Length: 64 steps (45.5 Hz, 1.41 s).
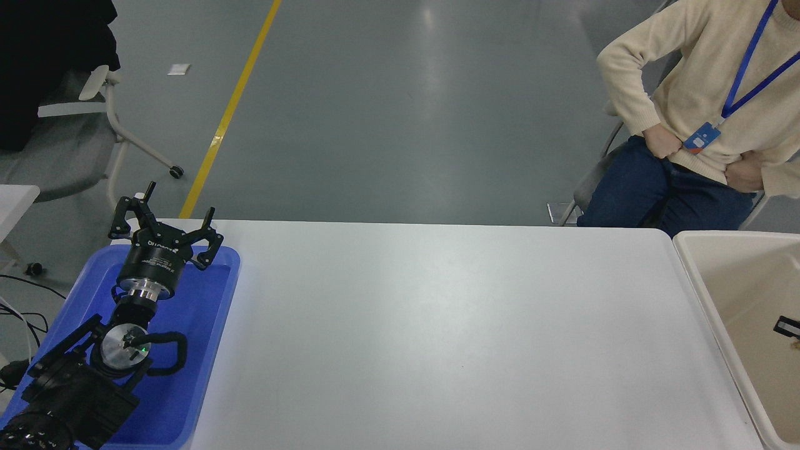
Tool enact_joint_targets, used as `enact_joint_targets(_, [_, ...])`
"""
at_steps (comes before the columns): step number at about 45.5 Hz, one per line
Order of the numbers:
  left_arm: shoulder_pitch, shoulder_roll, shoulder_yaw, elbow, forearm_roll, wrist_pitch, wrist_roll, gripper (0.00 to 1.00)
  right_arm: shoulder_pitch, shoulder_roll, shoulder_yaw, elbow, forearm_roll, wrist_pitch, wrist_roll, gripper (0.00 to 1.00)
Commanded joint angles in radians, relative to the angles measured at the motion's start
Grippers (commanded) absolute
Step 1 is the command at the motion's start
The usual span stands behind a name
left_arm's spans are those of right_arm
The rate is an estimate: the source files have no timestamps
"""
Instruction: Pick up paper ball place in dustbin
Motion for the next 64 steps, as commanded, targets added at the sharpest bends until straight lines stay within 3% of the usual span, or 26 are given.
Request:
enact_joint_targets(1, [0.000,0.000,0.000,0.000,0.000,0.000,0.000,1.00,-0.005,0.006,0.011,-0.011,0.001,-0.085,0.001,0.77])
enact_joint_targets(11, [0.000,0.000,0.000,0.000,0.000,0.000,0.000,1.00,-0.013,0.021,0.001,-0.011,0.001,-0.116,0.001,0.86])
enact_joint_targets(16, [0.000,0.000,0.000,0.000,0.000,0.000,0.000,1.00,-0.001,0.022,0.011,-0.002,0.001,-0.119,0.001,0.99])
enact_joint_targets(24, [0.000,0.000,0.000,0.000,0.000,0.000,0.000,1.00,0.036,0.001,0.174,0.011,0.006,-0.116,0.003,1.00])
enact_joint_targets(35, [0.000,0.000,0.000,0.000,0.000,0.000,0.000,1.00,0.061,-0.028,0.718,0.123,0.006,-0.109,0.004,1.00])
enact_joint_targets(46, [0.000,0.000,0.000,0.000,0.000,0.000,0.002,1.00,-0.008,-0.085,1.057,0.400,0.000,-0.102,0.003,1.00])
enact_joint_targets(56, [0.000,0.000,0.000,0.000,0.000,0.000,0.000,1.00,-0.108,-0.063,1.246,0.621,0.001,-0.104,0.011,1.00])
enact_joint_targets(60, [0.000,0.000,0.000,0.000,0.000,0.000,0.000,1.00,-0.134,-0.025,1.309,0.672,0.006,-0.096,0.043,1.00])
enact_joint_targets(64, [0.000,0.000,0.000,0.000,0.000,-0.001,0.000,1.00,-0.183,0.038,1.404,0.689,0.007,-0.060,0.193,1.00])
